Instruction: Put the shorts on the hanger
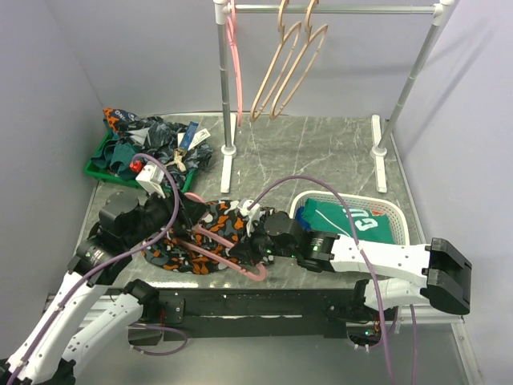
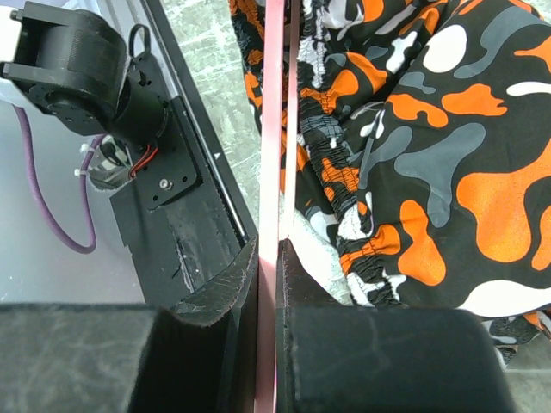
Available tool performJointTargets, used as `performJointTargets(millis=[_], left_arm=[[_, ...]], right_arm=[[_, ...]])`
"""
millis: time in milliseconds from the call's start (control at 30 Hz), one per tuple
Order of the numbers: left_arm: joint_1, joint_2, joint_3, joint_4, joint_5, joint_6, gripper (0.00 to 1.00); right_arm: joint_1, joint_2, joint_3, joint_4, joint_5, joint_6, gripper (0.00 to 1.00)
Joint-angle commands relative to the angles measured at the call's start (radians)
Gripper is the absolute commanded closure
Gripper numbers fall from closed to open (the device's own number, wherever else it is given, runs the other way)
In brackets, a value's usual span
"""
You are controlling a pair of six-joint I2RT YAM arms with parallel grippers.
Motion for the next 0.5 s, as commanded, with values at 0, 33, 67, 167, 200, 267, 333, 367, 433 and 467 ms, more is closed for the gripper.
performJointTargets(millis=[0,33,67,167,200,267,333,367,433,467], left_arm=[[-0.032,0.001,-0.035,0.145,-0.054,-0.058,0.37],[-0.043,0.004,-0.041,0.156,-0.071,-0.064,0.39],[-0.056,0.004,-0.053,0.165,-0.109,-0.069,0.39],[-0.115,0.021,-0.069,0.181,-0.182,-0.086,0.42],[-0.156,0.027,-0.075,0.187,-0.189,-0.101,0.44],[-0.204,0.030,-0.095,0.211,-0.258,-0.110,0.45],[-0.270,0.041,-0.103,0.228,-0.351,-0.124,0.50],[-0.286,0.042,-0.110,0.236,-0.374,-0.124,0.51],[-0.311,0.053,-0.113,0.242,-0.433,-0.130,0.59],[-0.314,0.053,-0.119,0.251,-0.450,-0.133,0.64]], right_arm=[[-0.004,0.004,0.049,0.086,0.006,0.009,1.00],[-0.004,0.007,0.051,0.083,0.009,0.011,1.00],[-0.004,0.007,0.052,0.083,0.012,0.011,1.00],[-0.002,0.007,0.052,0.081,0.017,0.008,1.00],[-0.002,0.009,0.054,0.081,0.017,0.008,1.00],[-0.004,0.015,0.057,0.080,0.017,0.011,1.00],[-0.004,0.018,0.059,0.080,0.015,0.009,1.00],[-0.004,0.021,0.060,0.078,0.017,0.009,1.00],[-0.002,0.021,0.062,0.075,0.018,0.009,1.00],[-0.001,0.021,0.062,0.074,0.021,0.008,1.00]])
